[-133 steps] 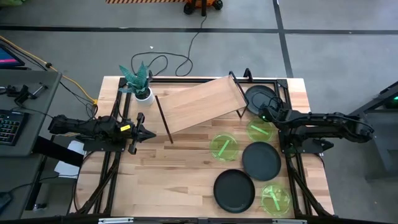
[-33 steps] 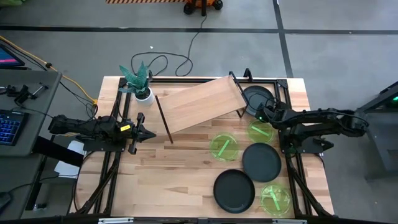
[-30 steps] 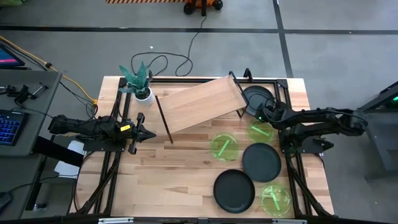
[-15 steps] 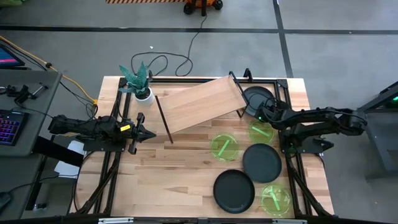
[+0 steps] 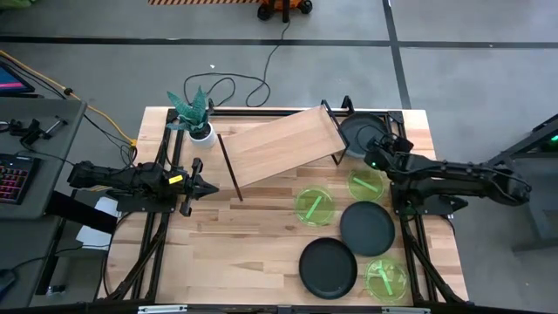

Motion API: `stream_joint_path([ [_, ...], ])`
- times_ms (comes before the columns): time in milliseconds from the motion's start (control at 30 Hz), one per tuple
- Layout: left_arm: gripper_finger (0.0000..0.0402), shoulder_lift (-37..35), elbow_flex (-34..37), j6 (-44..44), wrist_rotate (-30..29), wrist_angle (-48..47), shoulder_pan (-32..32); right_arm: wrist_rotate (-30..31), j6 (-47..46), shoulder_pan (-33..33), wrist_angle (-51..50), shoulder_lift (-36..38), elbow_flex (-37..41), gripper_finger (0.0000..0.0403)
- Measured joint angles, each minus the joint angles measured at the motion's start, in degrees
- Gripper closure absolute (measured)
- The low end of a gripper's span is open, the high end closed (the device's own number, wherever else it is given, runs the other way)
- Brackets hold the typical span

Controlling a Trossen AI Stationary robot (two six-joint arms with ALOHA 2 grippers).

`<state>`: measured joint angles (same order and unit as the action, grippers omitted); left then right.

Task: Place and stack plates onto a shelf
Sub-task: Put the top black plate on the shelf

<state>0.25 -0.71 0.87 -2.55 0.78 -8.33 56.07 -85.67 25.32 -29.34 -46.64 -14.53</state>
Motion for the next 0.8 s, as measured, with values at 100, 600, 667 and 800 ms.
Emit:
stream_joint_path([
  [100, 0.0401, 0.0, 0.02, 0.0, 0.0, 0.0, 0.0, 2.31, 1.41, 0.0, -5.61, 3.07, -3.24, 0.0402],
  [600, 0.0401, 0.0, 0.01, 0.01, 0.0, 0.0, -0.01, 13.36, 27.11, 0.02, -9.84, 2.57, -32.41, 0.0403],
  [667, 0.0402, 0.0, 0.01, 0.0, 0.0, 0.0, 0.0, 9.83, 35.12, -0.05, -3.52, 1.24, -34.27, 0.0403],
  [800, 0.0402, 0.0, 0.01, 0.0, 0.0, 0.01, 0.0, -0.36, 45.92, -1.9, 7.55, -3.21, -35.01, 0.0403],
])
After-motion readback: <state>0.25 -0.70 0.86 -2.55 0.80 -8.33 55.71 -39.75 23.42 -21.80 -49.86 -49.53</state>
